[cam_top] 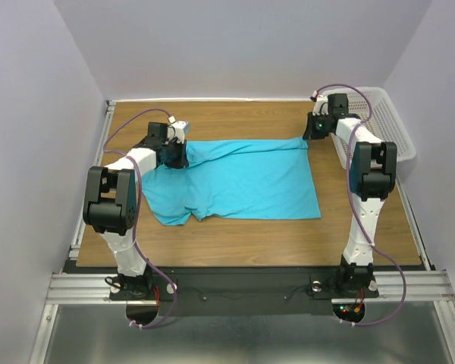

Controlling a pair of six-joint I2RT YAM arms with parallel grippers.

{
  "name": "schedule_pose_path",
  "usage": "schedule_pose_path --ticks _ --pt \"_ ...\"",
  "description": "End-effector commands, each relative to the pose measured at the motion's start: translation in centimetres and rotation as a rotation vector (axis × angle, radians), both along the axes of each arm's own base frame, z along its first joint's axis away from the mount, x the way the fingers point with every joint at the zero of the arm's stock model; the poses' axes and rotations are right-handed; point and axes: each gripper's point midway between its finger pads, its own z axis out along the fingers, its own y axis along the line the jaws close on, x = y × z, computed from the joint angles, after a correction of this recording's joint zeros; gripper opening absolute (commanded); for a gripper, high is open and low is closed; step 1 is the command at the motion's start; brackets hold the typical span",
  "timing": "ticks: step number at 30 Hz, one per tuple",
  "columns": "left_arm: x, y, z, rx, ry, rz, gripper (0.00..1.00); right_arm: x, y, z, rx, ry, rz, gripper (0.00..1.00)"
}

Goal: Fold and stack the t-shirts
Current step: Fold the tshirt

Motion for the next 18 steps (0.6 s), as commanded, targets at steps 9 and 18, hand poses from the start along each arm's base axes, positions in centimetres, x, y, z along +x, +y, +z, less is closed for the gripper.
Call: schedule_pose_path --ticks 9,18 --pt "-0.1 0.1 0.1 0.019 0.0 -0.005 0.0 0.2 -0.6 4.6 -0.076 -0.126 0.045 0.01" --pt "0.0 0.2 -0.1 0.028 0.003 0.001 0.0 -0.9 -1.0 5.4 -0.096 -0.148 0.07 0.01"
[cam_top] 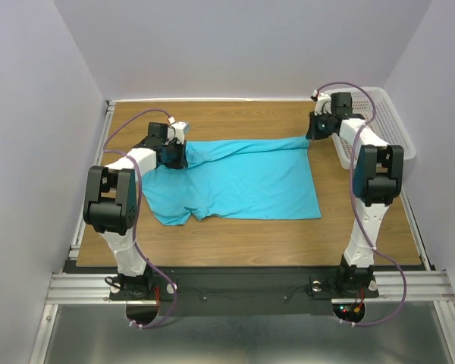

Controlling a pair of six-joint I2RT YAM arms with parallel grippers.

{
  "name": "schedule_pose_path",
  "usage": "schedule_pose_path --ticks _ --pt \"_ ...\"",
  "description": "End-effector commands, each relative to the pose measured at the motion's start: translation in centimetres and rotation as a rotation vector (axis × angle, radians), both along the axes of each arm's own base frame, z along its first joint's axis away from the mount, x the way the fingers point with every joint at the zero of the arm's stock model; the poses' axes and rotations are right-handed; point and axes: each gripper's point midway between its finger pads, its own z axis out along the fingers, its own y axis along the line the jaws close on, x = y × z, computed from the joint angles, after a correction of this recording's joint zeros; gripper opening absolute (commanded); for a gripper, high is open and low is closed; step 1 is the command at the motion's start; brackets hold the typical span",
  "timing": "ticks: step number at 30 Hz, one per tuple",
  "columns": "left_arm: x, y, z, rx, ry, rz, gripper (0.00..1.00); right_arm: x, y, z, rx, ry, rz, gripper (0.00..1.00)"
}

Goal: Fold and stack the t-shirts
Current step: Fold the tshirt

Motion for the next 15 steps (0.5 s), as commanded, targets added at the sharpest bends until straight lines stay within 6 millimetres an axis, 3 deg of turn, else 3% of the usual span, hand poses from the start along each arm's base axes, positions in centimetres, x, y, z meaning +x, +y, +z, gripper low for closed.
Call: schedule_pose_path --ticks 1,15 --pt "0.0 -0.1 0.2 0.014 -0.005 -0.01 0.0 0.4 -0.3 3.5 -0.02 -0.098 0.023 0.01" --pt "-0.1 0.1 -0.1 0.022 0.004 -0.004 0.0 -1.9 0.1 3.9 -0.042 -0.153 0.157 0.03"
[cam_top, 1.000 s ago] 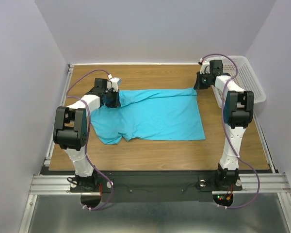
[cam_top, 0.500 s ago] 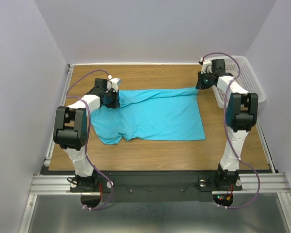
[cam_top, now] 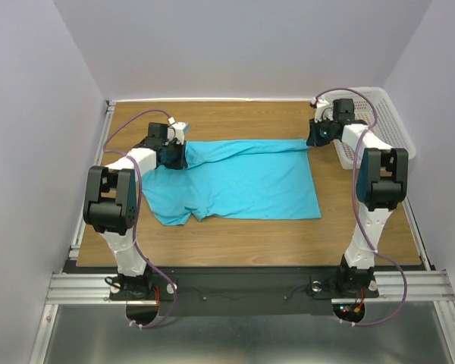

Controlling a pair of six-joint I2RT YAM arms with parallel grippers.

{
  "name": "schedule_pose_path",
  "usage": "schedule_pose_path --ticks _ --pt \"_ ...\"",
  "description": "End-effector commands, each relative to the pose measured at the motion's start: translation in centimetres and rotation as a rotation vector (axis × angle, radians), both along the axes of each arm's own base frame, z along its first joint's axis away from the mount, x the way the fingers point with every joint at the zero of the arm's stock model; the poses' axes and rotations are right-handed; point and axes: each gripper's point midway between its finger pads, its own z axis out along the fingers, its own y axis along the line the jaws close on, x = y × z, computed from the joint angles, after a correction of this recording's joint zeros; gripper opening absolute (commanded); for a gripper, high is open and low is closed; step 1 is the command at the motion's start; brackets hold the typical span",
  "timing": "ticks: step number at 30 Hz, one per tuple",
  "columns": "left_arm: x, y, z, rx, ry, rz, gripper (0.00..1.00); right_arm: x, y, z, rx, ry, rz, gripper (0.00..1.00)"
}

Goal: Fold and stack the t-shirts
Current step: Fold the tshirt

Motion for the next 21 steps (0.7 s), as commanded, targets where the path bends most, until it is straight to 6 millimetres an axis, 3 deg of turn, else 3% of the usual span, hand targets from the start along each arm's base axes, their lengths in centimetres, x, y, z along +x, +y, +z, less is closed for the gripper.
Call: schedule_pose_path --ticks 1,9,21 --pt "0.1 -0.1 0.1 0.011 -0.004 -0.012 0.0 0.4 0.0 4.3 -0.021 -0.147 0.078 0.03" --pt "0.1 -0.2 0.3 0.007 -0.007 -0.015 0.0 -0.8 -0.5 3.7 -0.065 -0.162 0.116 0.04" --pt "0.1 -0.5 0.9 -0.01 -0.018 -0.025 0.0 -2.1 -1.7 1.0 -0.161 -0.138 0.153 0.06"
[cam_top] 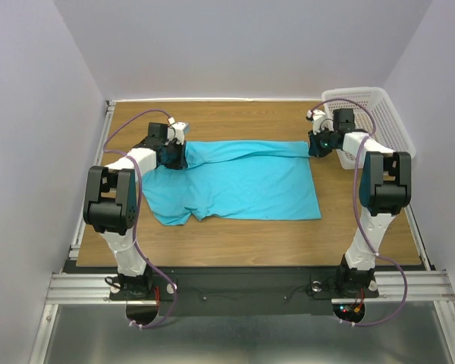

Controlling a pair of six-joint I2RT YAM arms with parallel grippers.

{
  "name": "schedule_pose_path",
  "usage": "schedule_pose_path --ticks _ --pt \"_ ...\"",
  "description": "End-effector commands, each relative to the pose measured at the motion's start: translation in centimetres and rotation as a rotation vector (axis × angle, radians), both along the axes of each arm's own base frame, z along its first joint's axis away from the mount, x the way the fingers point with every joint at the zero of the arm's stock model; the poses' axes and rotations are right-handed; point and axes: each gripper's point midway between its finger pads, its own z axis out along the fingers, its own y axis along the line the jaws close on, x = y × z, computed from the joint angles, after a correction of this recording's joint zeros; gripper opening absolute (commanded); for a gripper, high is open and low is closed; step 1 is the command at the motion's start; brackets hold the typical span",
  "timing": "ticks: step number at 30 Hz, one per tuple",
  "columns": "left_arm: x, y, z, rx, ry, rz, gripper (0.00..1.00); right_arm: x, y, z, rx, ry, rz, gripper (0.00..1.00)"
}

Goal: Fold and stack the t-shirts
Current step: Fold the tshirt

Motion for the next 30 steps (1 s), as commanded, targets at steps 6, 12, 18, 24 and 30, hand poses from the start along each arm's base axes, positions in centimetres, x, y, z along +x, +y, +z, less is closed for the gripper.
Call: schedule_pose_path --ticks 6,12,18,24,30 --pt "0.2 -0.6 1.7 -0.013 -0.033 -0.025 0.0 1.4 -1.3 2.5 -0.067 -0.122 0.013 0.06" --pt "0.3 -0.5 2.2 -0.018 -0.042 -0.021 0.0 1.1 -1.6 2.0 -0.09 -0.133 0.016 0.09" --pt "0.4 -0.7 3.0 -0.026 -0.056 -0.027 0.0 0.4 -1.2 2.4 -0.092 -0.161 0.06 0.14" --pt "0.5 -0.8 3.8 -0.034 -0.067 -0.031 0.0 0.0 -0.8 4.0 -0.075 -0.2 0.087 0.16" --pt "0.3 -1.0 4.3 -0.039 -0.075 -0.039 0.0 -1.5 -0.1 6.6 -0.048 -0.255 0.126 0.22"
